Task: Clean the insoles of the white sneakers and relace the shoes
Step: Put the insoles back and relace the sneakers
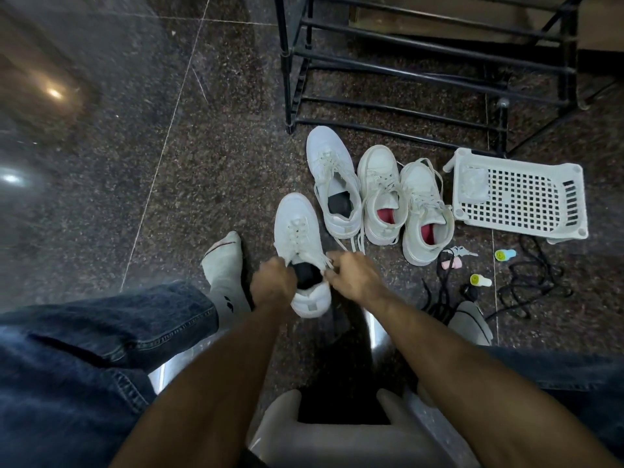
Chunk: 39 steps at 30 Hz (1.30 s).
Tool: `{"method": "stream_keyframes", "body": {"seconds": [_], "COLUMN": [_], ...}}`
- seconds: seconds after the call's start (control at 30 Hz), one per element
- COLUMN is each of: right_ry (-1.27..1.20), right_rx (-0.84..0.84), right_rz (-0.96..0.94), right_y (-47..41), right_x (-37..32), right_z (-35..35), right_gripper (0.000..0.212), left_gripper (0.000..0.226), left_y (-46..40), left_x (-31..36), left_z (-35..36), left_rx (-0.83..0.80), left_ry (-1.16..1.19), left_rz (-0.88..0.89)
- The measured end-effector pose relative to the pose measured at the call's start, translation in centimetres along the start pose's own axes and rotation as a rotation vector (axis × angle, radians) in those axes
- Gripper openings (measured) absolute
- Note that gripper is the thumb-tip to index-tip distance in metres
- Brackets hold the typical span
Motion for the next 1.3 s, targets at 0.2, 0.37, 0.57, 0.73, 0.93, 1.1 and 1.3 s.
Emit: {"method": "stream_keyframes", "body": {"seconds": [0.2, 0.37, 0.57, 0.73, 0.93, 1.1, 1.3], "right_ry": [0.218, 0.383, 0.417, 0.415, 0.418, 0.288, -0.207], "right_rx": [0.278, 0.09, 0.095, 0.069, -0.008, -0.099, 0.182], "right_rz": [-0.051, -0.098, -0.094, -0.087, -0.174, -0.211, 0.21], "right_y": [-3.6, -6.5, -6.9, -3.4, 4.0, 7.1, 6.0], "right_x": [0.7, 1.2, 1.6, 0.8, 0.0, 0.8, 4.1], "right_z": [-5.0, -4.8, -3.6, -2.1, 2.9, 5.3, 3.2], "right_gripper": [0.037, 0.042, 0.047, 0.041, 0.03, 0.028, 0.023], "left_gripper": [0.03, 0.03, 0.04, 0.047, 0.041, 0.04, 0.027], "left_y": [-6.6, -10.7, -9.7, -6.6, -0.1, 2.5, 4.0], "left_x": [1.2, 2.0, 0.6, 0.2, 1.6, 1.1, -0.1], "left_z": [-6.0, -6.8, -5.0, -3.3, -0.6, 3.9, 5.3], "left_rx": [0.129, 0.051, 0.027, 0.246, 0.391, -0.124, -0.184], "left_ry": [0.07, 0.041, 0.001, 0.374, 0.241, 0.176, 0.148], "left_rz": [0.005, -0.029, -0.09, -0.037, 0.391, 0.354, 0.259]}}
Point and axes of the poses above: each hand's wrist, its own y-axis away from the middle knuckle, its own z-axis out of the palm, x = y × z, the point moved 3 cm from there along -y, towards the middle knuckle, and after that the axes turned 12 degrees about y, right-handed, at the moved point
